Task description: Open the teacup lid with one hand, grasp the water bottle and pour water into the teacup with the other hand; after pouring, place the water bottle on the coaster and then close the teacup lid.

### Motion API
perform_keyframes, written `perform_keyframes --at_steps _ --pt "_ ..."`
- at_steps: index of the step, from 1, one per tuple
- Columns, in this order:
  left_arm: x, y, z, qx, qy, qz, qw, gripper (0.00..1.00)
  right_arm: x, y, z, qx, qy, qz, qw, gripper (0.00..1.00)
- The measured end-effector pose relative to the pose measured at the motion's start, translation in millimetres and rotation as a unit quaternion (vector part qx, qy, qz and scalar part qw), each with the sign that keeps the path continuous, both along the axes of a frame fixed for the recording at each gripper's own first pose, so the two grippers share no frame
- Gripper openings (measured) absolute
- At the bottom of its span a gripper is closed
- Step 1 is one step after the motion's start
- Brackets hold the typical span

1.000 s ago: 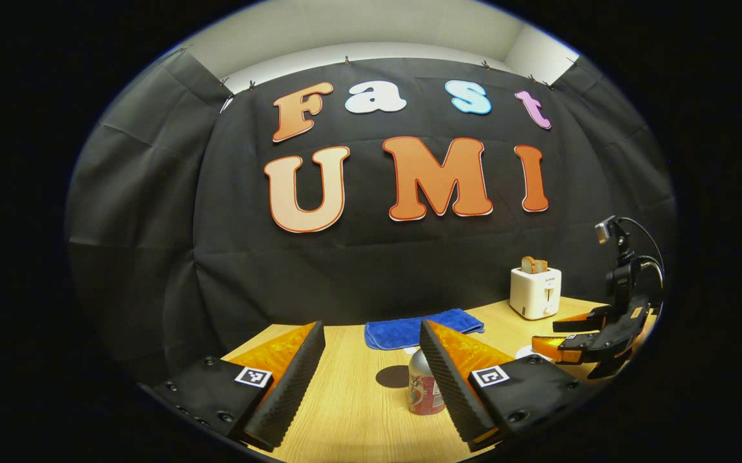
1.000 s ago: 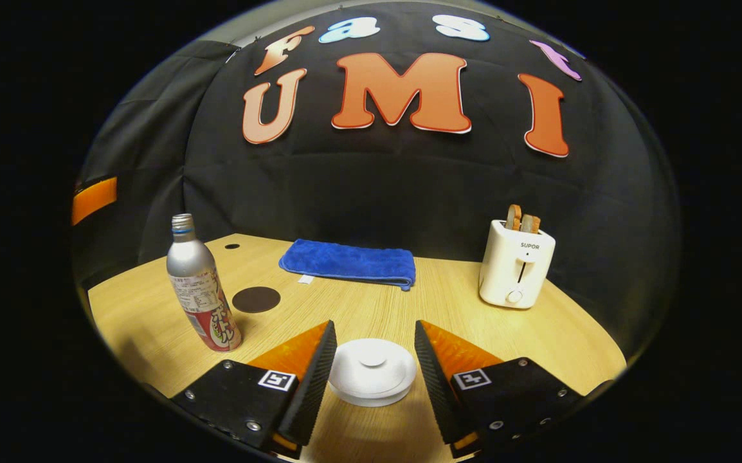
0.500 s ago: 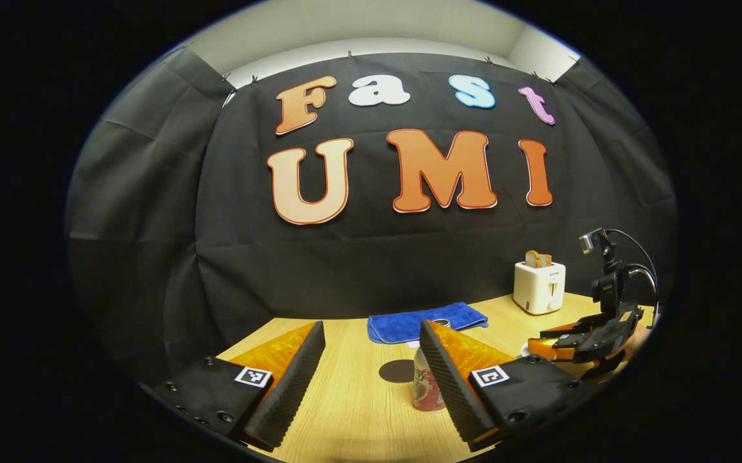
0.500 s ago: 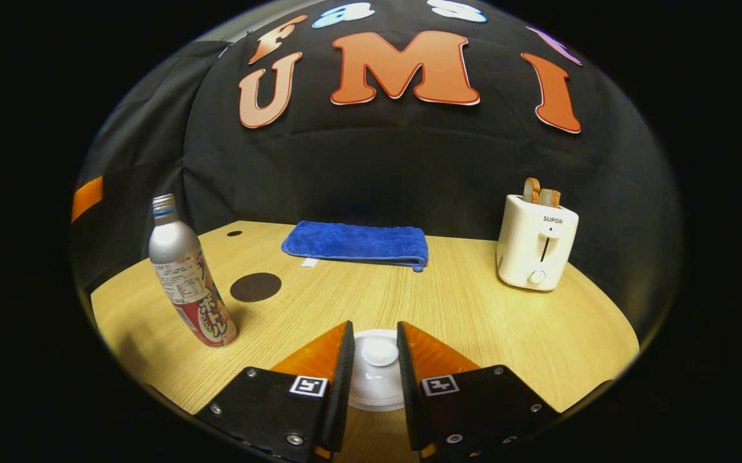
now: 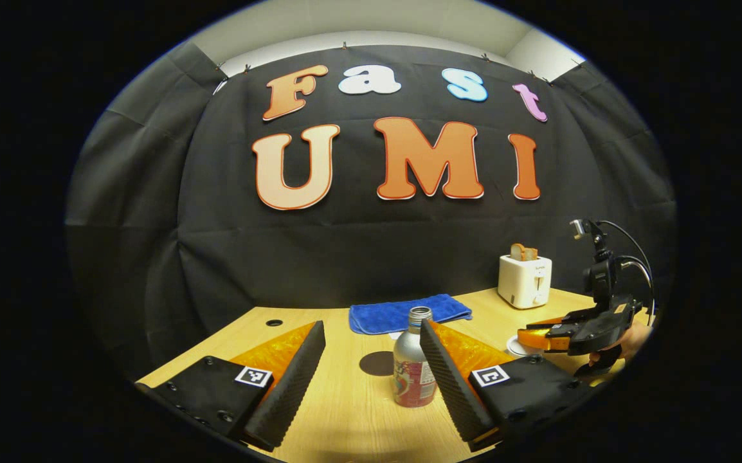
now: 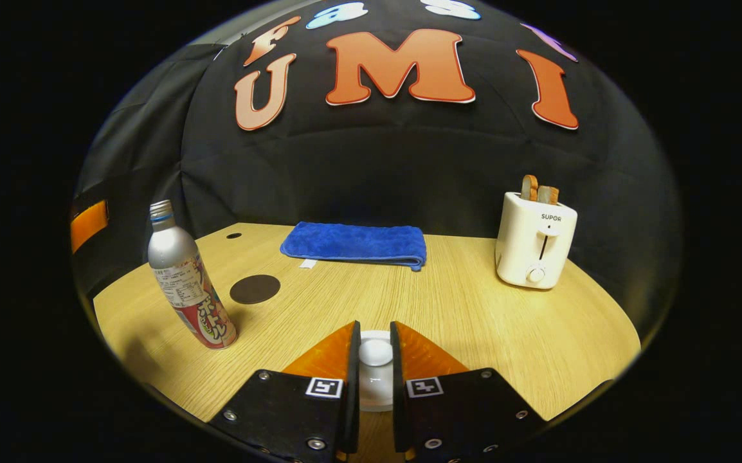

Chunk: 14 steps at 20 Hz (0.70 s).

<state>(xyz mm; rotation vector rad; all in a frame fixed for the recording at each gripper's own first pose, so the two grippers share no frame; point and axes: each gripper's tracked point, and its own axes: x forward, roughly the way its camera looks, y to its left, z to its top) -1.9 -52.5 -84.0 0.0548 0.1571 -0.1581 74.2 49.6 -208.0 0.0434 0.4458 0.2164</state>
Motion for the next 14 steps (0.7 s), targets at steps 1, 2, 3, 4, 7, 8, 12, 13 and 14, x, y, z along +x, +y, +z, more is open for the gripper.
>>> perform_keyframes --at_steps 1,2,3,4,7,8,12,13,14 --pt "-1 -3 -2 0.000 0.004 -0.003 1.000 0.96 0 -1 4 0.007 -0.003 -0.004 1.000 0.22" --pt "-1 -8 -7 0.000 0.007 -0.007 1.000 0.96 -1 0 8 0.016 -0.005 -0.005 1.000 0.22" --pt "-2 -15 -9 0.000 0.010 -0.013 1.000 0.97 -2 -1 12 0.024 -0.008 -0.007 1.000 0.22" --pt "-2 -19 -12 0.000 0.011 -0.019 1.000 0.97 -2 -2 17 0.030 -0.012 -0.010 0.999 0.22" --pt "-4 -32 -23 0.007 0.022 -0.031 0.999 0.98 -2 -11 30 0.035 -0.029 -0.022 0.999 0.22" --pt "-3 -36 -29 0.010 0.026 -0.034 0.999 0.97 -3 -14 33 0.036 -0.032 -0.025 0.999 0.22" --pt "1 -41 -57 0.027 0.050 -0.032 0.998 0.96 -10 -31 47 0.041 -0.041 -0.041 0.997 0.22" --pt "4 -39 -65 0.034 0.060 -0.025 0.997 0.97 -10 -34 51 0.043 -0.045 -0.045 0.997 0.22" --pt "4 -38 -73 0.038 0.070 -0.023 0.997 0.97 -12 -38 54 0.045 -0.047 -0.048 0.997 0.22"
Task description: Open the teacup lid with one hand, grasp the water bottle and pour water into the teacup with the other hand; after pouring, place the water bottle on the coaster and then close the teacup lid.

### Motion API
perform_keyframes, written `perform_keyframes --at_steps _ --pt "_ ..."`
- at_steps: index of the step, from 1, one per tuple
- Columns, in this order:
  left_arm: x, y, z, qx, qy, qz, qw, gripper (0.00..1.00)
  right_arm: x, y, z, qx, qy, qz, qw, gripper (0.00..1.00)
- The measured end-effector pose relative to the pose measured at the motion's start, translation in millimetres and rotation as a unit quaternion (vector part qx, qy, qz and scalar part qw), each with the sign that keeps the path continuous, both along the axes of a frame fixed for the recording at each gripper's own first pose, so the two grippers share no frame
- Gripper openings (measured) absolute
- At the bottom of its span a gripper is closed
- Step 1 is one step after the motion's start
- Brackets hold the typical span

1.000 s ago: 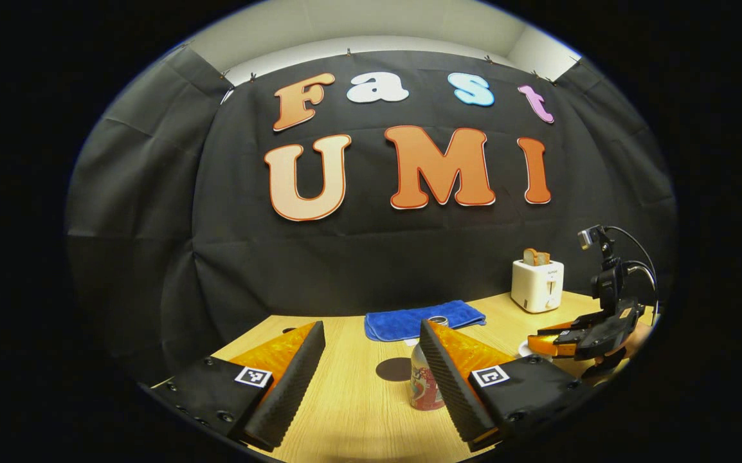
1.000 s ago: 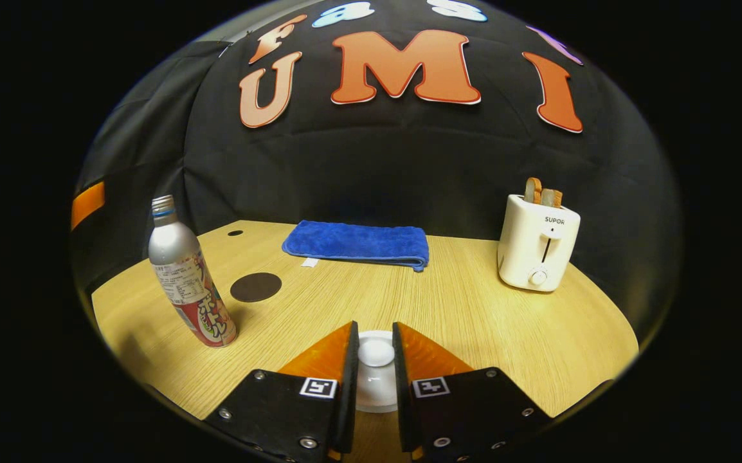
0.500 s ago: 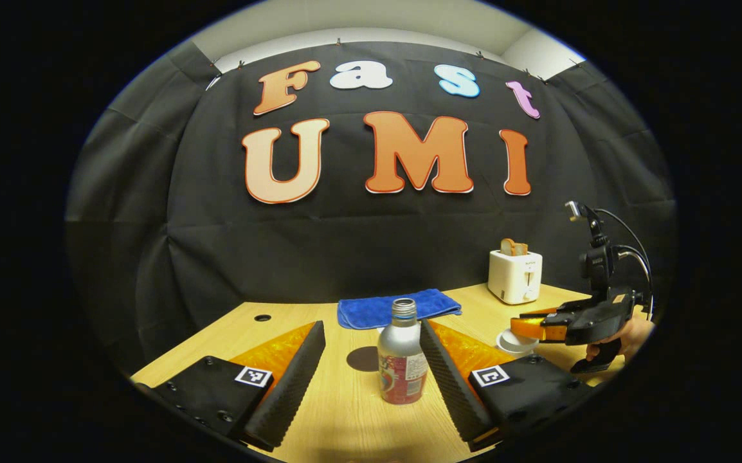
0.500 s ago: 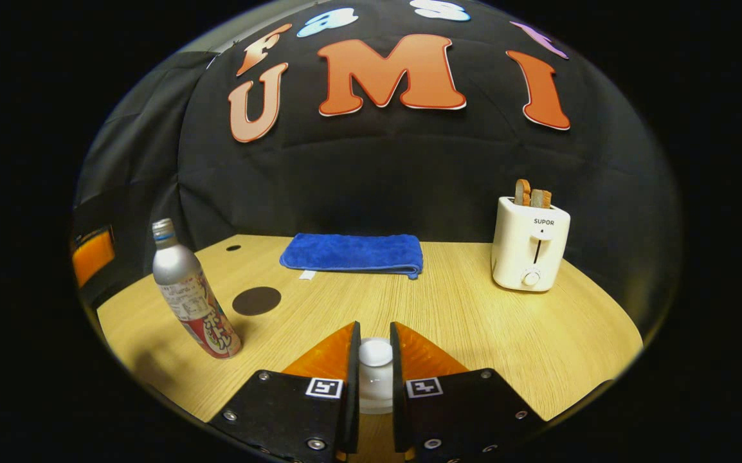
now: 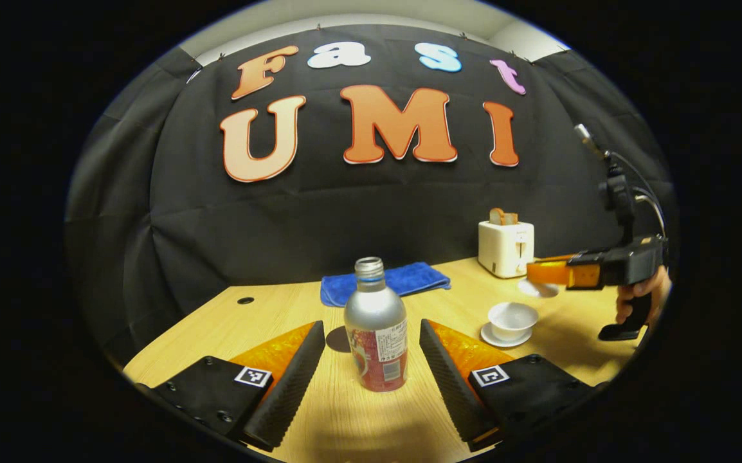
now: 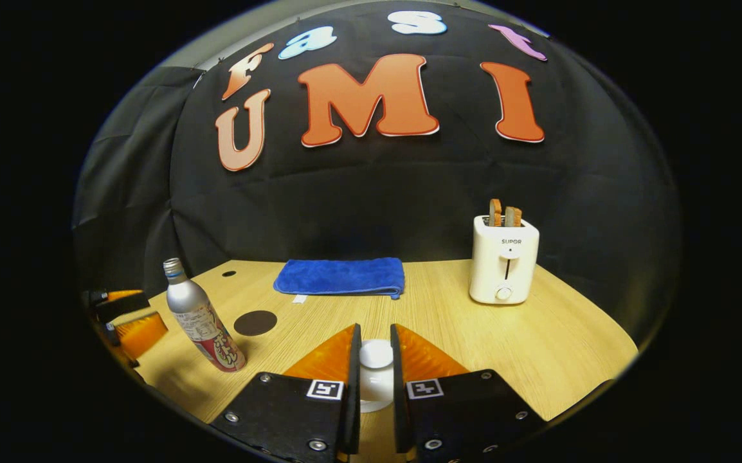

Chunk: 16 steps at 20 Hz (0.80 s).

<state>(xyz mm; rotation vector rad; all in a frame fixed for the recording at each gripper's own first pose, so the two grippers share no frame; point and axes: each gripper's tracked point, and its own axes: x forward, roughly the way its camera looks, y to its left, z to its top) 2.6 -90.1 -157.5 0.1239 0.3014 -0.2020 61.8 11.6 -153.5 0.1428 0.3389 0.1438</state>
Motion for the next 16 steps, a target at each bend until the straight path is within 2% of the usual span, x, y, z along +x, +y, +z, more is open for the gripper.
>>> perform_keyframes --at_steps 6,9,16 --pt "14 -7 -53 -0.016 0.070 0.001 0.997 0.96 -8 -16 11 0.008 -0.008 -0.013 1.000 0.22" --pt "21 -8 -74 -0.007 0.103 0.005 0.995 0.97 -11 -21 13 0.016 -0.007 -0.016 1.000 0.21" --pt "36 -16 -81 0.015 0.103 0.005 0.995 0.96 -17 -34 13 0.012 -0.010 -0.028 0.999 0.22"
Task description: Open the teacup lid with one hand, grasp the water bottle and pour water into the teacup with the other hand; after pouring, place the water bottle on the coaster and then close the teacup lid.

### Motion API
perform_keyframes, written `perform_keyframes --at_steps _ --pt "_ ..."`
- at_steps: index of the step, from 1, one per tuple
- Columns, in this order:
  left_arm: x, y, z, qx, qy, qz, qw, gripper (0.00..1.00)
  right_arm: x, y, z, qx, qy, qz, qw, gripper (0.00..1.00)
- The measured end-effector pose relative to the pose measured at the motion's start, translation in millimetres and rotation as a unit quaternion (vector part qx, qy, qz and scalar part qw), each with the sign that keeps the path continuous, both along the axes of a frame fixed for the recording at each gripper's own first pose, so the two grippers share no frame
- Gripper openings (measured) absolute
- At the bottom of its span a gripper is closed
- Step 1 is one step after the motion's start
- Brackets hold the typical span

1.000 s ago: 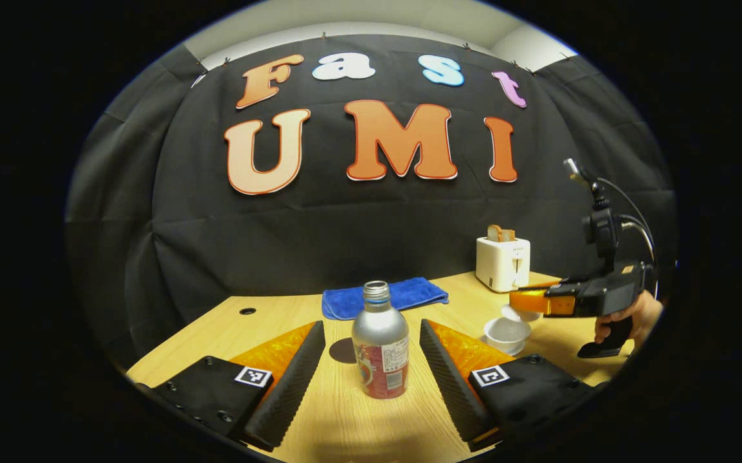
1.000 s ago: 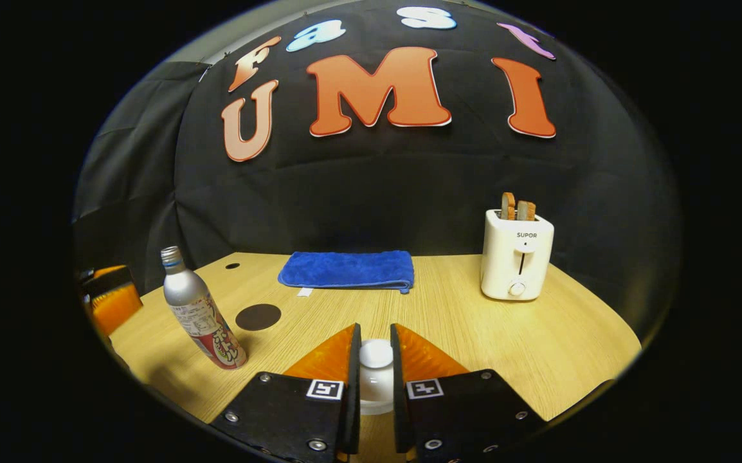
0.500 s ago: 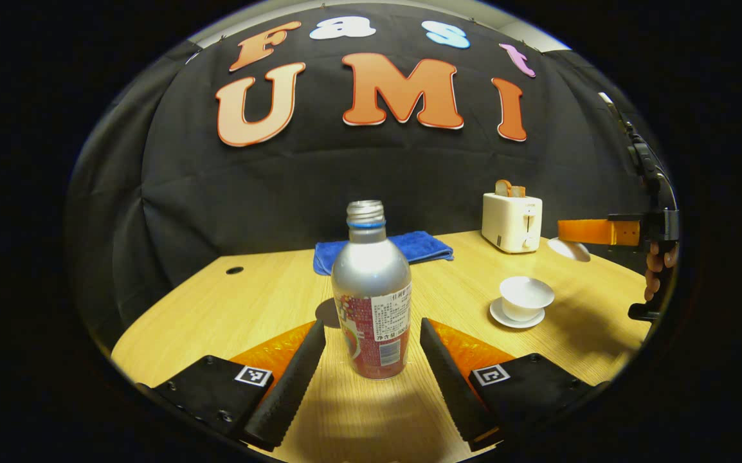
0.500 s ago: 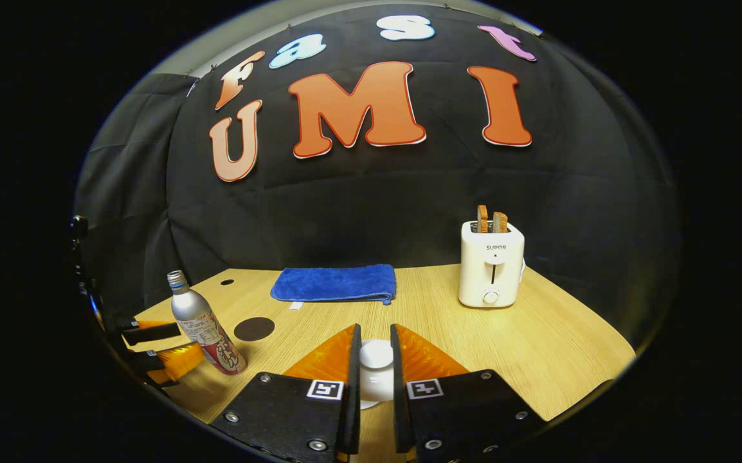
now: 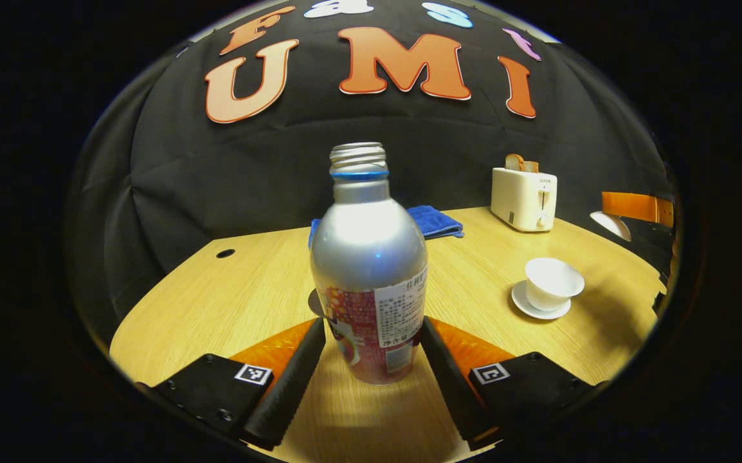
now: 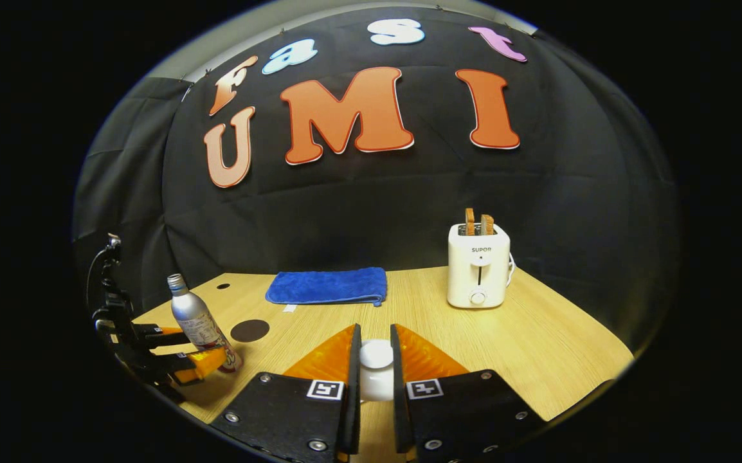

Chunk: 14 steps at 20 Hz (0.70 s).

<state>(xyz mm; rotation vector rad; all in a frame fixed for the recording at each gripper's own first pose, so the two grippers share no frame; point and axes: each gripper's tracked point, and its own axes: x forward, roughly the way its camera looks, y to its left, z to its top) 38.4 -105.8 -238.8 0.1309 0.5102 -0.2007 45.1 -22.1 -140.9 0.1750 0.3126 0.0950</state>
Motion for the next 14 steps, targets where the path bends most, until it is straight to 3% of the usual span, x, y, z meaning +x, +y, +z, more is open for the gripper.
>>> perform_keyframes --at_steps 1,7,14 --pt "1 0 -1 0.003 0.000 0.002 1.000 0.89 -1 -2 -1 0.002 0.000 -0.003 1.000 0.22" --pt "7 7 1 0.020 -0.010 0.003 1.000 0.85 -2 -15 1 0.007 -0.002 -0.015 1.000 0.22" --pt "24 5 27 0.126 -0.038 -0.039 0.991 0.84 -4 -27 7 0.006 -0.009 -0.024 1.000 0.22"
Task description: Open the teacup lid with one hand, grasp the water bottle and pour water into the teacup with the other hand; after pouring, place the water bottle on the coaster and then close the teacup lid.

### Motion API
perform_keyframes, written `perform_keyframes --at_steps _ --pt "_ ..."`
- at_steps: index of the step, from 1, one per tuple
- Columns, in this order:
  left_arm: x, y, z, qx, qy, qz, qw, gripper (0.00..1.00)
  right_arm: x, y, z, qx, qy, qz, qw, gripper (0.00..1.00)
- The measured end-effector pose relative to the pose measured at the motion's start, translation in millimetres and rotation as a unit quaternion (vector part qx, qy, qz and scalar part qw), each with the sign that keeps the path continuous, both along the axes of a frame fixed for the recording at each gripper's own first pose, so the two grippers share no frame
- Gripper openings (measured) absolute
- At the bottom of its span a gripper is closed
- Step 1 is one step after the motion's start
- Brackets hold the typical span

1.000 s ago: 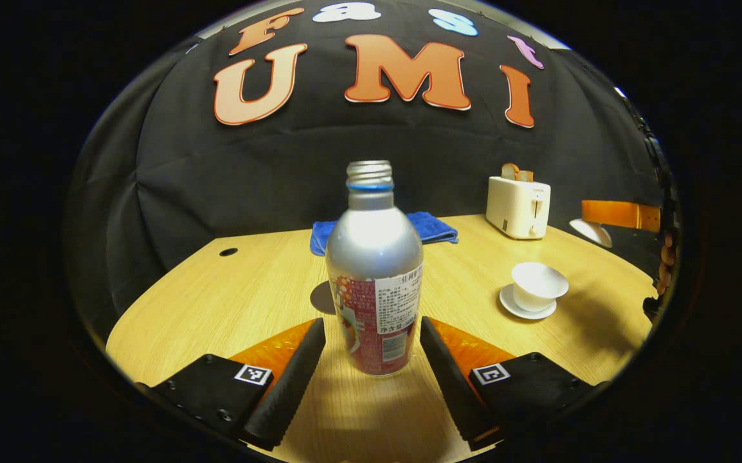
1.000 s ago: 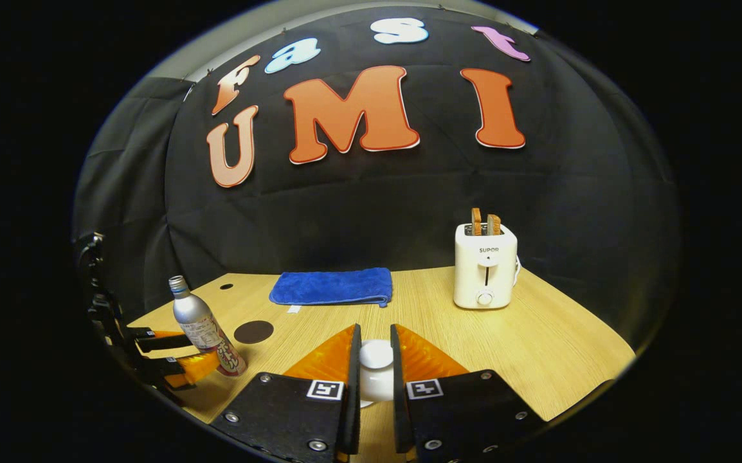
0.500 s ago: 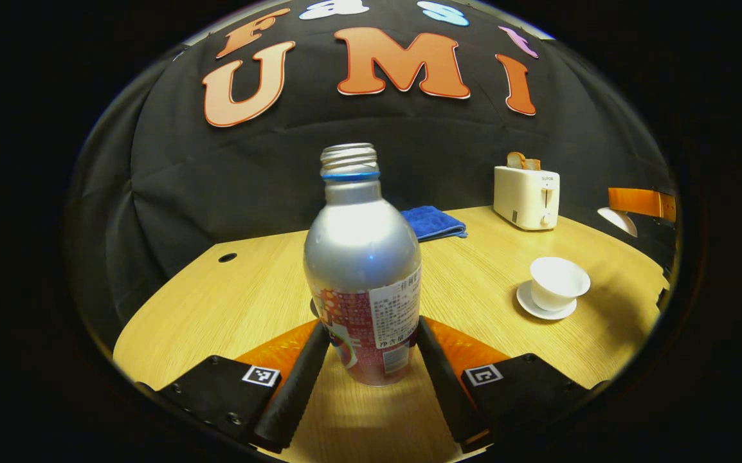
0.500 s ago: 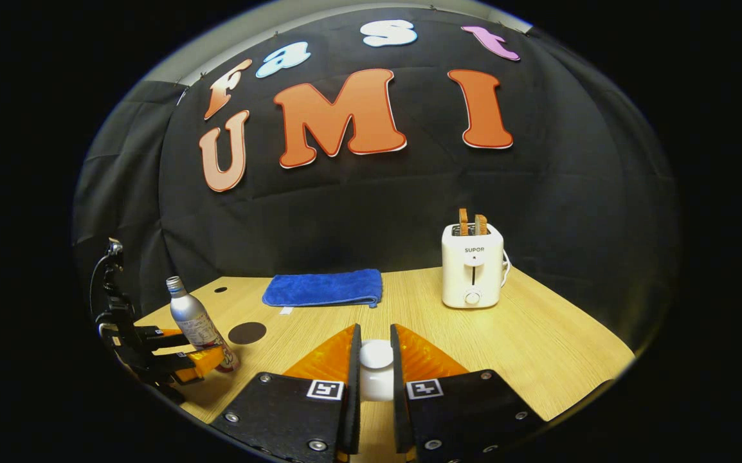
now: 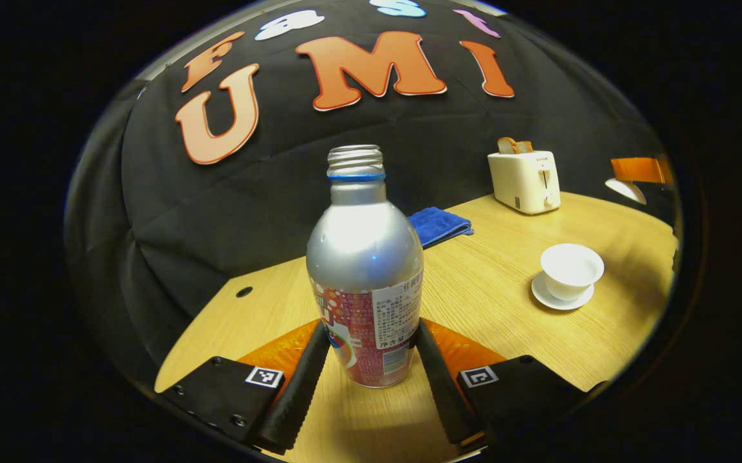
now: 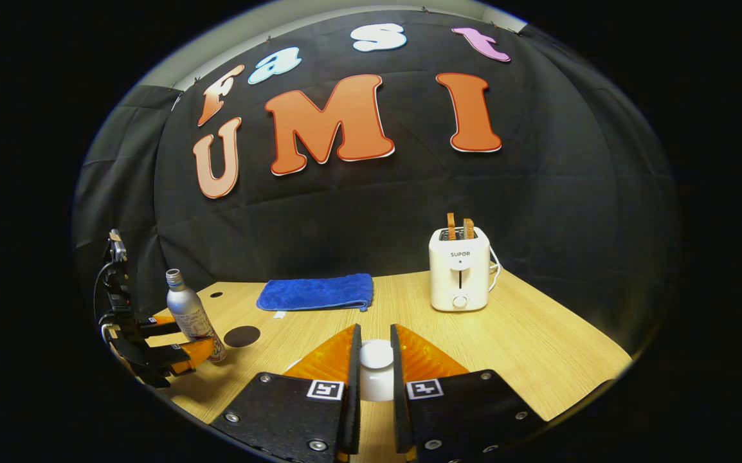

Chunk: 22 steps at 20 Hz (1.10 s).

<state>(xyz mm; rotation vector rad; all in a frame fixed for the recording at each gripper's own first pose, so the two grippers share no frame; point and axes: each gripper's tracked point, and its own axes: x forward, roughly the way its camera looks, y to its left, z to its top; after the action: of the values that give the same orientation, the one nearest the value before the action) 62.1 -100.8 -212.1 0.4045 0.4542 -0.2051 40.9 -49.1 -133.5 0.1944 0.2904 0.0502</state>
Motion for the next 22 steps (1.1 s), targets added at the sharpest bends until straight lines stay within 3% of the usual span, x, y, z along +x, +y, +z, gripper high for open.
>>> perform_keyframes --at_steps 7,13,22 --pt "8 -11 11 0.110 -0.012 -0.056 0.992 0.84 -7 -17 5 -0.001 -0.006 -0.019 1.000 0.21" --pt "12 -39 12 0.167 -0.022 -0.113 0.979 0.82 -12 -28 12 -0.001 -0.019 -0.026 0.999 0.21" --pt "8 -63 1 0.286 -0.024 -0.185 0.940 0.84 -18 -41 10 0.012 -0.023 -0.030 0.999 0.21"
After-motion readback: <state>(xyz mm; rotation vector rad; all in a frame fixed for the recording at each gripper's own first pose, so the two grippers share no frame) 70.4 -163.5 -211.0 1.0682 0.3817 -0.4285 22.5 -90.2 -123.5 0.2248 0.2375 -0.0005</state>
